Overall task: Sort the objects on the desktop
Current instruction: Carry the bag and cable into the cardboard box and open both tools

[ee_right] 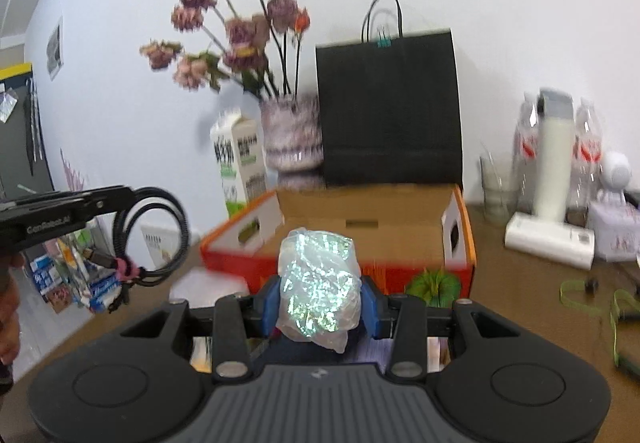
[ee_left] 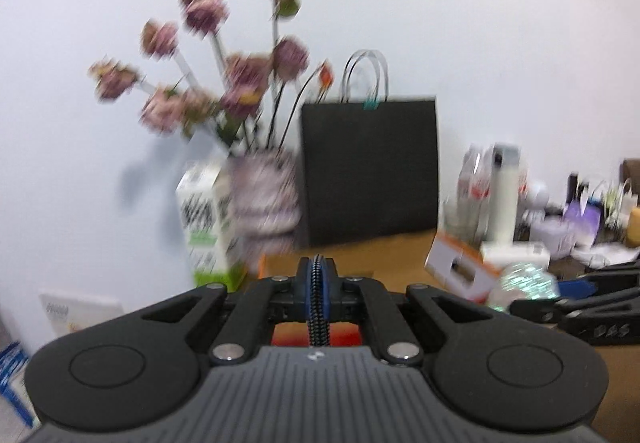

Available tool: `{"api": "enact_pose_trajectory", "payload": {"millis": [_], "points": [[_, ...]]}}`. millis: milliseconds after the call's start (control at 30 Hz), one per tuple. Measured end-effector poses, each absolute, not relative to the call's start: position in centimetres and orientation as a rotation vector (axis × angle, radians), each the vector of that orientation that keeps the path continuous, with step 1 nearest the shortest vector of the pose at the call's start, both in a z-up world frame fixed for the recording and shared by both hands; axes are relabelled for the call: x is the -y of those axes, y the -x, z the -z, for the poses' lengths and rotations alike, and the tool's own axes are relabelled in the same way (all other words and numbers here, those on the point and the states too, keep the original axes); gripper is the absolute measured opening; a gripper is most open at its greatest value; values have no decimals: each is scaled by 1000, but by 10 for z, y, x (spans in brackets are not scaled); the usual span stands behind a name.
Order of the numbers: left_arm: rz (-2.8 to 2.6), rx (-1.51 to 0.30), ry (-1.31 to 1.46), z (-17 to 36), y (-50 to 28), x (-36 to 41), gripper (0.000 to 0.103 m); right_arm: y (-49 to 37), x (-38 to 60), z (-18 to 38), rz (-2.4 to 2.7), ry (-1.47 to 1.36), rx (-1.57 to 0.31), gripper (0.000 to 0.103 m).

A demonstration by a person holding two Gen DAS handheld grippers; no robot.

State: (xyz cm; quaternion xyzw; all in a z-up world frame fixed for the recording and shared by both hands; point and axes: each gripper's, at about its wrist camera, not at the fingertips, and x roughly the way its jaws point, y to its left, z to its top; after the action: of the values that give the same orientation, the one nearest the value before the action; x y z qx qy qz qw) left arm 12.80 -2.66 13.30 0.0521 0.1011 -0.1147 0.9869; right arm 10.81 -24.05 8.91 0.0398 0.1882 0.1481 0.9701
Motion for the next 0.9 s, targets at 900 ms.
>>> {"api": "enact_pose_trajectory", "payload": {"millis": [900], "points": [[257,-513,129,-49,-324,38,12,-317,248,-21,-226,-117,-664,59]]}}
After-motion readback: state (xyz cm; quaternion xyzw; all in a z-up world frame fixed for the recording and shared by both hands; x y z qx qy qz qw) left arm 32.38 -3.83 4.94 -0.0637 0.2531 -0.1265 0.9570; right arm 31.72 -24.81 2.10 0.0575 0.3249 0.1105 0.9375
